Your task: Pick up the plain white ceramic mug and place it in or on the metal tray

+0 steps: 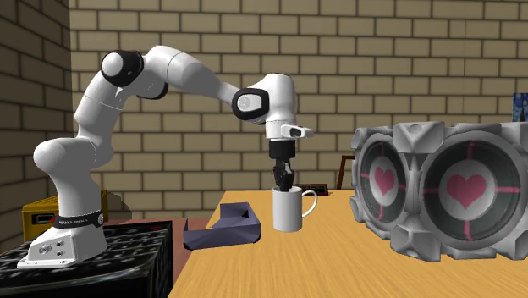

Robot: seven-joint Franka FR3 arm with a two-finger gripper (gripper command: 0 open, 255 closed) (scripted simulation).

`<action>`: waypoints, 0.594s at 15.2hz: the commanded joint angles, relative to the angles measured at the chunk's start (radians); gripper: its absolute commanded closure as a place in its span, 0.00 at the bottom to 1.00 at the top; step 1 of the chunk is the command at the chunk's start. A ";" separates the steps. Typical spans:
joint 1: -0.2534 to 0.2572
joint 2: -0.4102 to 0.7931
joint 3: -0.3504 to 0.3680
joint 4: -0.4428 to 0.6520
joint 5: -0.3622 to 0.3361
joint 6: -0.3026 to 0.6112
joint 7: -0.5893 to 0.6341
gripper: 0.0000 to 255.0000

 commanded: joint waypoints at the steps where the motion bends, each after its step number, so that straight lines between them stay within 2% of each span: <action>1: 0.000 -0.010 -0.002 0.011 -0.003 -0.021 0.002 1.00; 9: 0.001 -0.039 -0.007 0.077 -0.014 -0.115 0.011 1.00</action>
